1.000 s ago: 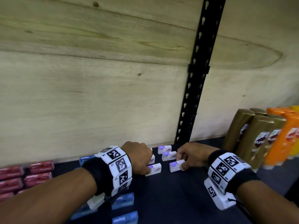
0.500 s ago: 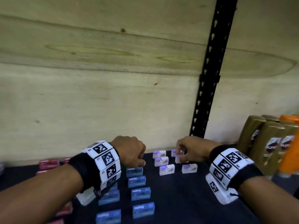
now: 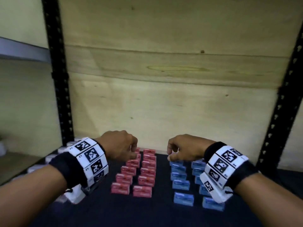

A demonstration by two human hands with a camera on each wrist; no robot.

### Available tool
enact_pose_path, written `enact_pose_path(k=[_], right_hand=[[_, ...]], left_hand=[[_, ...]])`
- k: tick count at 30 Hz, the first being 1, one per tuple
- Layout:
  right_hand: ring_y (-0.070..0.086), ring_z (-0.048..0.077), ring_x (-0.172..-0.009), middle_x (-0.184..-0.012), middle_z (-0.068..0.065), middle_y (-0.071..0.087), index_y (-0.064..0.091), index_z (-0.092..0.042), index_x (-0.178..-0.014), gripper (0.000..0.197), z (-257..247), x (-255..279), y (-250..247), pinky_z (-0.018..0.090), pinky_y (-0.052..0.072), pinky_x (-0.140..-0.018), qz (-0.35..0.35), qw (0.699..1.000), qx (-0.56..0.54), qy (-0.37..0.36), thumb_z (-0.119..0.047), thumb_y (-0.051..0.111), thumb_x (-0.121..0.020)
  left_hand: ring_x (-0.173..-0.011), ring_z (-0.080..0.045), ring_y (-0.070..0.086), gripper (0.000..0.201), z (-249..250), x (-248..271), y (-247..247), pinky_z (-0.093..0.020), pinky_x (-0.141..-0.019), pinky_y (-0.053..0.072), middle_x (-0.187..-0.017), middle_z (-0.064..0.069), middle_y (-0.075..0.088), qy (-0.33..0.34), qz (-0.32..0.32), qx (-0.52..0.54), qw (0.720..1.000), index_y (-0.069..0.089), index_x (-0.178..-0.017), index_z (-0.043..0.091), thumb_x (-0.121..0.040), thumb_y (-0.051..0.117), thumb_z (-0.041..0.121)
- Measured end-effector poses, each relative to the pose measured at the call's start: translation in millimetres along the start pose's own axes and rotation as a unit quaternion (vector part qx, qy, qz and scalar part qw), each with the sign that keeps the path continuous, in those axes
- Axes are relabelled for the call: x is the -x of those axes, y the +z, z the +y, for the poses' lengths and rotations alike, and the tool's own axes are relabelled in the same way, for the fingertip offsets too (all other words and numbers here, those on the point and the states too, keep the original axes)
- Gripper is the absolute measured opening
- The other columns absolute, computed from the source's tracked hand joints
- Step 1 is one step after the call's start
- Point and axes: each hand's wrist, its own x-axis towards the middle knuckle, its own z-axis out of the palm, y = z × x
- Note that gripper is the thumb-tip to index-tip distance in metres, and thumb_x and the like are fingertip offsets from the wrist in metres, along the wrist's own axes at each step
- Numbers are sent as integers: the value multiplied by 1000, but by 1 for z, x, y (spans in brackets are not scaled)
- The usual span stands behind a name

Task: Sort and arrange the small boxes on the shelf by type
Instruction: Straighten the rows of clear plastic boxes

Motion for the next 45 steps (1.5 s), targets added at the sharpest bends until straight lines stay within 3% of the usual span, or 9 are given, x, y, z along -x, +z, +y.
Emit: enact_pose_path(k=[3,7,12,18,21,27,33,40,45], right_hand=[[60,13,-96,-108,-9,62,64,-29,-107,23,-52,-20,2,32,51,-84,-3,998,-5,-64,-44,67,-89],[60,12,-92,-100,-11,62,65,-28,-105,23,-113,-38,11,29,48,-77,-12,989,-13,-146,-44,67,-88],[60,12,-91,-100,-9,64,64,-27,-102,22,-179,-51,25,29,49,-78,-16,974,-7,-225,-45,67,-89],[58,14,-90,-102,-5,62,59,-31,-99,16,-236,-69,48,29,43,-74,-15,965,5,-263,-43,64,-90],[59,18,-95,-110,-1,62,59,-30,-107,25,-250,-79,60,31,45,-76,-16,965,13,-262,-46,64,-89],[57,13,-91,-102,-8,61,59,-31,-106,24,-262,-89,71,33,48,-76,-12,966,29,-258,-47,65,-88],[60,11,-89,-95,-11,63,64,-29,-98,23,-268,-94,69,34,53,-81,-27,967,0,-254,-42,75,-83],[64,8,-86,-92,-10,69,68,-28,-96,28,-267,-96,64,34,54,-83,-75,970,-26,-230,-42,82,-76],[58,5,-78,-83,-15,62,69,-27,-93,27,-264,-91,63,29,49,-72,-75,970,-21,-231,-41,83,-75]], left_hand=[[-80,-13,56,24,-40,42,9,-29,-67,45,-80,15,56,-58,3,6,998,57,-90,34,-86,57,58],[-87,-14,60,25,-83,92,24,-29,-73,49,-98,13,64,-125,9,10,992,59,-96,34,-85,56,56],[-90,-10,57,22,-120,149,35,-29,-78,50,-99,16,56,-175,30,36,983,60,-101,37,-89,52,54],[-110,-17,57,32,-147,186,64,-34,-91,47,-125,11,51,-237,18,64,969,53,-125,44,-94,48,49],[-109,-19,57,34,-155,190,77,-37,-93,48,-128,8,50,-249,17,87,964,50,-127,45,-94,46,51],[-100,-19,60,38,-173,186,102,-41,-87,51,-119,8,54,-280,35,132,950,50,-115,50,-85,34,67],[-100,-14,56,25,-178,181,109,-34,-89,48,-116,8,53,-270,71,173,944,58,-111,39,-94,47,54],[-98,-11,54,18,-174,176,104,-33,-87,47,-108,10,52,-256,52,177,949,58,-100,38,-94,49,53],[-95,-7,53,17,-167,175,101,-31,-86,46,-104,12,49,-250,31,183,950,57,-96,39,-94,50,54]])
